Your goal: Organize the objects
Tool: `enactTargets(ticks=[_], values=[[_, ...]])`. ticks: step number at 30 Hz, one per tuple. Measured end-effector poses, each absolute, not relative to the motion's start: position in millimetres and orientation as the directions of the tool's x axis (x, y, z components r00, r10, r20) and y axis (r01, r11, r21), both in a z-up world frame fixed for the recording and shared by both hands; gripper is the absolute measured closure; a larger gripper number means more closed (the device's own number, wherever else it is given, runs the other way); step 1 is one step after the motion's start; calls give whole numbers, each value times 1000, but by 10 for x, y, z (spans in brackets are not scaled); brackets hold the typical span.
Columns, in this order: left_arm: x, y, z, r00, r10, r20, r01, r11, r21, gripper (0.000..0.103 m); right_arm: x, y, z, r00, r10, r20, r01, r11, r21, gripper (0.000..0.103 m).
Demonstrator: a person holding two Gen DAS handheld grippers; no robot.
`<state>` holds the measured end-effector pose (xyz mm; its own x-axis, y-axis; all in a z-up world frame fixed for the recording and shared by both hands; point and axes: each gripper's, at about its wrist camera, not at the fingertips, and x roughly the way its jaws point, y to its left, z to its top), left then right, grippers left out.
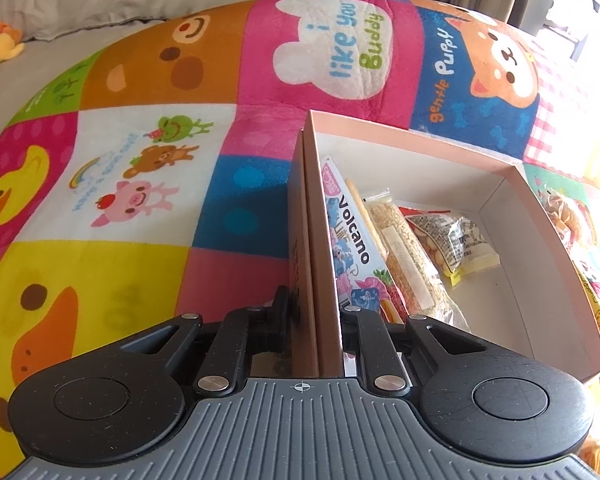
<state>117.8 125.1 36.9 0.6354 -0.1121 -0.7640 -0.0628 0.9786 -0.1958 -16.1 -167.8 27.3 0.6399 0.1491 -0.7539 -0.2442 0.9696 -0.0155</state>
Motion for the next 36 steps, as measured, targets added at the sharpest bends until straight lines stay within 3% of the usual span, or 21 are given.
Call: enactTargets(ticks=[9,18,22,26,27,28,29,36], values=[[1167,1230,379,633,-101,-768,-64,981,-182,87,-569,-1596,643,609,241,-755,-360,933,7,49],[1153,1222,371,639,-100,-763,-49,984,-169,87,-345,-1456,1988,784,365,-502,-411,911,22,49],[1150,1234,366,641,-105,-760,-50,983,-178,87,-91,-1260,2317,802,413,-432,-450,893,20,49],[1142,1249,359,645,-114,-756,-49,981,-189,87,288,-1037,2258,793,417,-444,-454,891,26,49],[1140,1254,358,645,-117,-755,-48,980,-193,86,370,-993,2194,795,403,-453,-445,895,16,41],[1138,1257,356,646,-119,-754,-46,980,-194,86,440,-951,2110,804,374,-462,-420,908,3,23],[1133,1257,355,647,-121,-753,-43,980,-195,86,489,-938,2032,809,354,-470,-401,916,0,17],[1125,1242,345,653,-117,-748,-41,981,-189,86,392,-1222,1489,765,297,-571,-342,939,30,17]])
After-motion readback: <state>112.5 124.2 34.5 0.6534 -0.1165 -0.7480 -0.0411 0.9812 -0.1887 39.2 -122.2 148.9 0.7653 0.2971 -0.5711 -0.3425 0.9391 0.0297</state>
